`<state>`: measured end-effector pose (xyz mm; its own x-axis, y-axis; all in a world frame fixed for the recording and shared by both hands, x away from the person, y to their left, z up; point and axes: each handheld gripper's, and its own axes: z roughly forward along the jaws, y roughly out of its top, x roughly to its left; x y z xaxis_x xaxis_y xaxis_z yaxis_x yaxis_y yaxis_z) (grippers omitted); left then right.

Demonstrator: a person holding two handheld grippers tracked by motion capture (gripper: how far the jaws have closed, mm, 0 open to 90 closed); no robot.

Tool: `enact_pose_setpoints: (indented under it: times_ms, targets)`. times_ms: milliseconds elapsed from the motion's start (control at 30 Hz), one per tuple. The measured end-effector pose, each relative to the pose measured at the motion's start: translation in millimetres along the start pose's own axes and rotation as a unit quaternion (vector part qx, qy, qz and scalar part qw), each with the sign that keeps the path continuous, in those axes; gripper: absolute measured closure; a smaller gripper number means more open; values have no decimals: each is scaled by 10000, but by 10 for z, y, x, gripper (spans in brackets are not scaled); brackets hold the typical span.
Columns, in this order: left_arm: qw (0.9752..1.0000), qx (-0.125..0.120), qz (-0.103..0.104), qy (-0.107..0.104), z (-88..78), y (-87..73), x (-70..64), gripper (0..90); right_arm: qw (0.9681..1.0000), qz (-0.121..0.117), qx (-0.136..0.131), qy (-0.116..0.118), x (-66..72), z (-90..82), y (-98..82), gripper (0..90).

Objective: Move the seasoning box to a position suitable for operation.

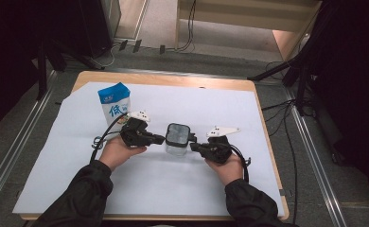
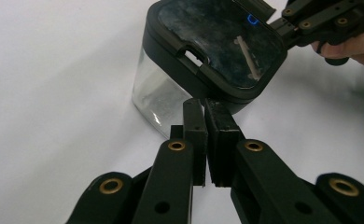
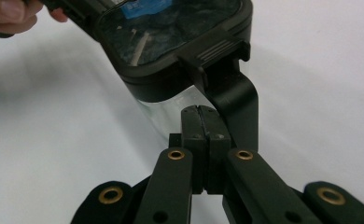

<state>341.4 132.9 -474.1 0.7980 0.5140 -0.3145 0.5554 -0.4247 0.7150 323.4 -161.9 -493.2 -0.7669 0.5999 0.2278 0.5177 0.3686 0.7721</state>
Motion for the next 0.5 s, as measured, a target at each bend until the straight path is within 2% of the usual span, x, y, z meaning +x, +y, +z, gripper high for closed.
enact_pose_setpoints:
  times_ms: [300, 433, 500]
  targets:
    - [10000, 13, 17, -90, 55, 5, -50, 885, 9999, 41, -5, -133, -88, -12, 28, 900]
    - [9998, 4, 43, -209, 69, 6, -62, 880, 9999, 99, -12, -139, -118, -32, 34, 900]
    - [9997, -23, 95, -201, 52, 2, -46, 857, 9999, 70, -18, -110, -120, -50, 42, 900]
